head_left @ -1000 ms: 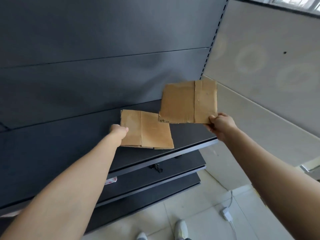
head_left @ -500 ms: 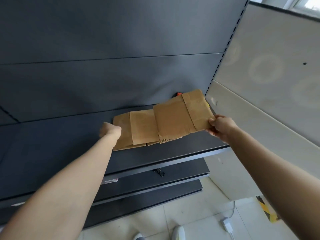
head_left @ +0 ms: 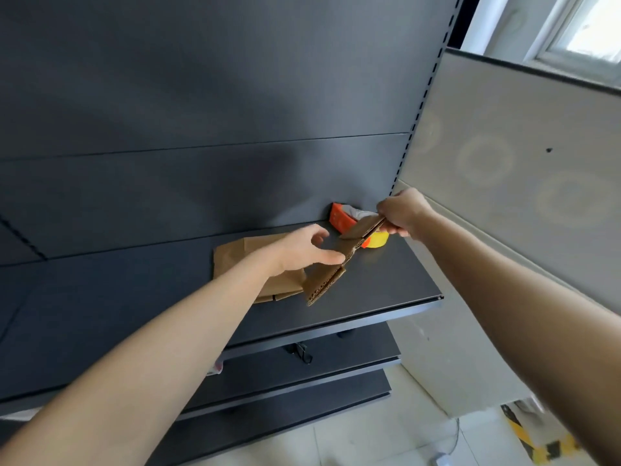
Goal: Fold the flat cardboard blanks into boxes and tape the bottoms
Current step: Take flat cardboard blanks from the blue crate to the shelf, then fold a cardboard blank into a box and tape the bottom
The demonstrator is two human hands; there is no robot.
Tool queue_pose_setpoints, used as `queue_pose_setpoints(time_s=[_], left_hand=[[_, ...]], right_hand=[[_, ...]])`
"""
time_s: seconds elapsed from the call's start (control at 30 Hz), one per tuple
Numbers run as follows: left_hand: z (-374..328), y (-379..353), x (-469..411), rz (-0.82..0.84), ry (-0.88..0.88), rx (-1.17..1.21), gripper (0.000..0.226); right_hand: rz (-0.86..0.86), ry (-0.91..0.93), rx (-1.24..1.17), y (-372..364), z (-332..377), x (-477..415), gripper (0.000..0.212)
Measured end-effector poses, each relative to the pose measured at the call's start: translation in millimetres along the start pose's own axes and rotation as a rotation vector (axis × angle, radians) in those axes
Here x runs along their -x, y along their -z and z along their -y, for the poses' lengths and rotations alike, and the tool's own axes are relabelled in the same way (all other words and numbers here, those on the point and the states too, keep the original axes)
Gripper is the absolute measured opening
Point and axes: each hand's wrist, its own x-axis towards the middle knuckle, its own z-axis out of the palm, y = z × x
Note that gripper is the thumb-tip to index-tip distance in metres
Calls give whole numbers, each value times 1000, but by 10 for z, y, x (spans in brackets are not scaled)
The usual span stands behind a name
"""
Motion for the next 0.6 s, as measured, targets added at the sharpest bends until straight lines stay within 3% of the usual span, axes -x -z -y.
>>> queue_pose_setpoints(time_s=[0.1, 0.17, 0.27, 0.33, 0.4, 0.6], left_hand=[[-144, -130, 15, 122, -26, -55, 73], [-149, -162, 7, 151, -39, -158, 60], [-103, -186, -20, 23, -61, -307, 28], [-56, -198, -55, -102, -53, -289, 19], [-7, -196, -89, -192, -22, -245, 18], [79, -269, -174, -257, 22, -250, 25]], right_hand=[[17, -43, 18, 25, 67, -54, 27], [67, -73, -8, 12, 45, -102, 23], [172, -96, -88, -40, -51, -166, 16], [220, -64, -149, -73, -126, -222, 29], [271, -34, -136, -81, -193, -280, 45], [454, -53, -73, -107, -304, -375, 61]])
